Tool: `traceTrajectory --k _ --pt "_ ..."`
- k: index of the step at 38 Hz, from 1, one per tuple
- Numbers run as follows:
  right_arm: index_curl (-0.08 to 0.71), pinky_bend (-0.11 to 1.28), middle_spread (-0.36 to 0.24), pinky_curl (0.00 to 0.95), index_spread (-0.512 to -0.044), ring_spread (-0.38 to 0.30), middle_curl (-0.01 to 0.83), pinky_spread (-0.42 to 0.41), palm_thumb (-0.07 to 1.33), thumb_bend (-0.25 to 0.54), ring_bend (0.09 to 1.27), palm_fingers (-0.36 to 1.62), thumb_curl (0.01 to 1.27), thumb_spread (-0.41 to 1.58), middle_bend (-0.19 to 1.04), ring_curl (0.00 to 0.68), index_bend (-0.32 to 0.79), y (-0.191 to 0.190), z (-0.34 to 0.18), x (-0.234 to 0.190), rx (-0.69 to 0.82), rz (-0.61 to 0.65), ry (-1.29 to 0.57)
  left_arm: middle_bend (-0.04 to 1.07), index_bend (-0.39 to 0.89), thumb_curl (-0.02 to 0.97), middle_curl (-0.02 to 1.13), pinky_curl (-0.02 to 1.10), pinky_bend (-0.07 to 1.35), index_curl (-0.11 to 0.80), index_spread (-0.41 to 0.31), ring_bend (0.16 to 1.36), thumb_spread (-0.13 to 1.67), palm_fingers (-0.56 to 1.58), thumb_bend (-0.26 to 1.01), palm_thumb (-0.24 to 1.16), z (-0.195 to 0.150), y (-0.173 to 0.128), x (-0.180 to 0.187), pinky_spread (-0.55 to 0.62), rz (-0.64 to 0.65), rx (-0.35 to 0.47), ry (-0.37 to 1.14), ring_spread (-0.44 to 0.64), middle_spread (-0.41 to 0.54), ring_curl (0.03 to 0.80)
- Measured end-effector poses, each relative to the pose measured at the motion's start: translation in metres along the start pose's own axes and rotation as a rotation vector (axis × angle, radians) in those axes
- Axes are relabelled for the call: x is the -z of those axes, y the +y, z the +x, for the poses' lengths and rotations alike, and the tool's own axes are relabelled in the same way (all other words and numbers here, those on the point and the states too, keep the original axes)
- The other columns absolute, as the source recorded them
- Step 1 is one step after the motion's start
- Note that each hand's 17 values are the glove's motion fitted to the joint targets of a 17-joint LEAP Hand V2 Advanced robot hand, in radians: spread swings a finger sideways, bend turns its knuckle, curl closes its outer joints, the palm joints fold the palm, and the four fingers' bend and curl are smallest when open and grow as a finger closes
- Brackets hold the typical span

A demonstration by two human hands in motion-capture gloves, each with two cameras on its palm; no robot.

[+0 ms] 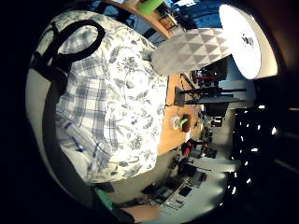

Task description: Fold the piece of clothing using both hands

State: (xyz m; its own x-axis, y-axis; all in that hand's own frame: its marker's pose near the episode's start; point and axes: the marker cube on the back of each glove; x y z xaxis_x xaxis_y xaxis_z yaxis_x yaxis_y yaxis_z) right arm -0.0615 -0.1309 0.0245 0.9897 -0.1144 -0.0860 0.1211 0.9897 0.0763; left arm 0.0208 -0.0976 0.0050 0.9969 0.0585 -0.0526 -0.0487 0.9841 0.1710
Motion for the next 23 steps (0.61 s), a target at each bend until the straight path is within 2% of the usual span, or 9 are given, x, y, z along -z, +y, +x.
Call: traceTrajectory --k 4,8,11,14,16,18,20,23 --pt "0.428 0.36 -0.216 0.386 -0.273 -0.242 0.505 -0.261 1.05 0.067 0.57 1.26 0.29 1.28 0.43 0.454 0.19 -0.011 0.008 -0.017 0.014 -0.099 0.099 0.13 0.81 0.105 0.25 0.34 0.17 0.599 -0.268 0.32 1.56 0.60 0.05 0.29 0.004 -0.030 -0.009 0.06 0.008 -0.019 0.007 -0.05 -0.084 0.359" --pt "0.437 0.35 -0.218 0.386 -0.274 -0.243 0.508 -0.254 1.05 0.058 0.55 1.26 0.28 1.29 0.43 0.452 0.19 -0.036 0.010 -0.030 -0.020 -0.107 0.147 0.14 0.82 0.097 0.25 0.34 0.17 0.603 -0.272 0.32 1.55 0.60 0.03 0.26 -0.001 -0.056 -0.021 0.06 -0.002 0.092 -0.027 -0.05 -0.091 0.361" --pt "0.442 0.35 -0.219 0.387 -0.274 -0.244 0.510 -0.253 1.05 0.052 0.54 1.26 0.28 1.30 0.43 0.450 0.19 -0.060 0.012 -0.043 -0.071 -0.033 0.191 0.14 0.82 0.095 0.25 0.34 0.17 0.604 -0.274 0.32 1.54 0.60 0.03 0.25 -0.003 -0.073 -0.031 0.06 0.042 0.216 -0.087 -0.05 -0.093 0.362" --pt "0.435 0.36 -0.220 0.388 -0.275 -0.244 0.514 -0.252 1.05 0.047 0.54 1.24 0.28 1.30 0.44 0.449 0.16 -0.094 0.009 -0.055 -0.116 0.161 0.184 0.14 0.82 0.094 0.26 0.33 0.15 0.606 -0.274 0.33 1.52 0.59 0.02 0.23 0.000 -0.085 -0.043 0.07 0.056 0.304 -0.142 -0.06 -0.095 0.365" --pt "0.416 0.37 -0.220 0.392 -0.277 -0.240 0.515 -0.248 1.06 0.044 0.53 1.19 0.28 1.30 0.45 0.447 0.11 -0.117 0.007 -0.053 -0.129 0.358 0.141 0.13 0.74 0.097 0.26 0.34 0.18 0.582 -0.258 0.36 1.51 0.53 0.01 0.23 0.004 -0.086 -0.048 0.08 0.048 0.316 -0.161 -0.05 -0.074 0.376" --pt "0.392 0.38 -0.201 0.394 -0.287 -0.220 0.484 -0.192 0.99 0.004 0.50 0.92 0.26 1.30 0.35 0.436 0.08 -0.123 0.008 -0.047 -0.155 0.477 0.097 0.13 0.47 0.100 0.26 0.37 0.26 0.509 -0.200 0.44 1.51 0.38 0.02 0.24 0.009 -0.082 -0.048 0.11 0.052 0.292 -0.161 -0.03 -0.022 0.404" --pt "0.410 0.37 -0.184 0.414 -0.289 -0.204 0.482 -0.147 0.95 -0.023 0.48 0.79 0.25 1.30 0.31 0.454 0.12 -0.111 0.014 -0.039 -0.191 0.479 0.074 0.12 0.38 0.102 0.26 0.38 0.29 0.489 -0.168 0.47 1.50 0.33 0.02 0.24 0.015 -0.078 -0.044 0.13 0.089 0.240 -0.145 0.00 0.013 0.413" --pt "0.393 0.35 -0.168 0.402 -0.293 -0.186 0.468 -0.103 0.90 -0.031 0.46 0.78 0.24 1.31 0.28 0.442 0.12 -0.086 0.025 -0.020 -0.229 0.418 0.079 0.11 0.34 0.104 0.24 0.38 0.31 0.467 -0.139 0.48 1.50 0.32 0.01 0.24 0.018 -0.074 -0.030 0.15 0.198 0.202 -0.132 0.02 0.049 0.405"
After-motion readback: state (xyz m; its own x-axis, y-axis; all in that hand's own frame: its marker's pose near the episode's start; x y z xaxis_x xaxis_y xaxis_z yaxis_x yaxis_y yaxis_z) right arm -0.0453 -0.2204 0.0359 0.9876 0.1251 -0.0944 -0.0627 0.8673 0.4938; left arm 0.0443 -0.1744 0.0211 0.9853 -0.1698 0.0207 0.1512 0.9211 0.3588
